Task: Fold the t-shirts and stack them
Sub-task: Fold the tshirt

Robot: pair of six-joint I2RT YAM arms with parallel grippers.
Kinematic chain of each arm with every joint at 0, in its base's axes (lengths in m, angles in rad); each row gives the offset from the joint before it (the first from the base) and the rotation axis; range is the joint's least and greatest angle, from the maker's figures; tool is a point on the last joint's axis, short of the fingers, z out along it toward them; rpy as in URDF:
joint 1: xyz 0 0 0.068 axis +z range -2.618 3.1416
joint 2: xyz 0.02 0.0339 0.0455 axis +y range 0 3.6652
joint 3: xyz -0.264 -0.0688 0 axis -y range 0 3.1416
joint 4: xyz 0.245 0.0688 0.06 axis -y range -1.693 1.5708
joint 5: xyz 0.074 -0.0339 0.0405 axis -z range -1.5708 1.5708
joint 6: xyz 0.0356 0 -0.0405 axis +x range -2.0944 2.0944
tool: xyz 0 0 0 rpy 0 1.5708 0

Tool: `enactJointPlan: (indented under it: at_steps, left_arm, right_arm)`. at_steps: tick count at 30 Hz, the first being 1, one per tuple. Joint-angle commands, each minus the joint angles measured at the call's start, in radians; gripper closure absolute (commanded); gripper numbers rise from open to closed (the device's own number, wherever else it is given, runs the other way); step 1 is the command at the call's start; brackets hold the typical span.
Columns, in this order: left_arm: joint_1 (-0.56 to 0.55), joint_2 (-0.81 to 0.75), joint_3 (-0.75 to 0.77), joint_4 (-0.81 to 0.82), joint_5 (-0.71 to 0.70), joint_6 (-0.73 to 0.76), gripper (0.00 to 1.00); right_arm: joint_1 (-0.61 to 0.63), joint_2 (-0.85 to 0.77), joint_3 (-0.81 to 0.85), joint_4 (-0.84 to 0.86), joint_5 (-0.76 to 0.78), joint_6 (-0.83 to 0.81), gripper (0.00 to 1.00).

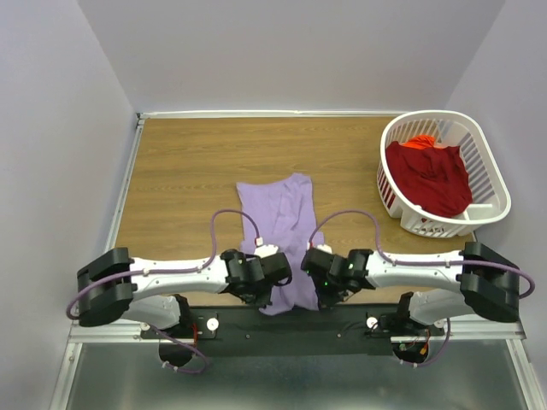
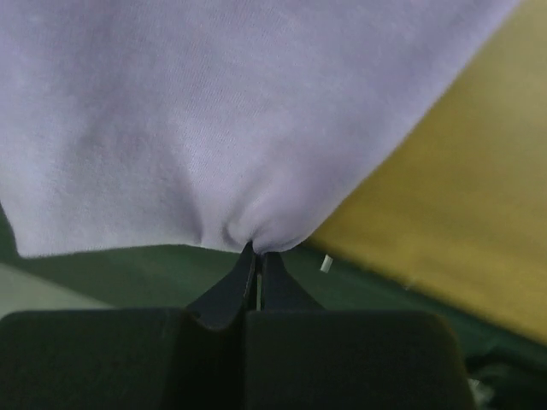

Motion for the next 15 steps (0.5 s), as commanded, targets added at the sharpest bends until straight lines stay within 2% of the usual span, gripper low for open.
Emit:
enactJointPlan:
  at_steps: [1, 3, 4, 5, 6, 9, 11, 12, 15]
  left_arm:
    - [-0.096, -0.128, -0.045, -0.12, 0.075, -0.17, 1.0]
    - [-0.098, -0.206, -0.054, -0.144, 0.075, -0.202, 1.0]
    - [-0.094, -0.231, -0.042, -0.155, 0.057, -0.21, 1.0]
    - [-0.082, -0.251, -0.031, -0.174, 0.011, -0.21, 1.0]
    - [-0.06, -0.282, -0.019, -0.178, -0.005, -0.184, 1.0]
    - [0.065, -0.317, 0.012, -0.166, -0.028, -0.073, 1.0]
    - [0.148, -0.331, 0.021, -0.136, -0.035, 0.0, 1.0]
    - [0.228, -0.333, 0.03, -0.128, -0.048, 0.031, 1.0]
    - [0.344, -0.31, 0.114, -0.088, -0.065, 0.141, 1.0]
  right_arm:
    - [0.159, -0.025, -0.005, -0.205, -0.059, 0.213, 1.0]
    - [0.172, -0.042, 0.041, -0.253, -0.033, 0.221, 1.0]
    - [0.172, -0.05, 0.07, -0.329, -0.005, 0.232, 0.99]
    - [0.169, -0.06, 0.101, -0.372, 0.109, 0.232, 1.0]
    - [0.144, -0.073, 0.17, -0.414, 0.146, 0.223, 1.0]
    - [0.051, -0.113, 0.28, -0.54, 0.237, 0.154, 1.0]
    - [-0.013, -0.136, 0.322, -0.557, 0.271, 0.106, 1.0]
    - [-0.084, -0.14, 0.342, -0.56, 0.272, 0.038, 1.0]
    - [-0.176, -0.119, 0.472, -0.589, 0.332, -0.073, 1.0]
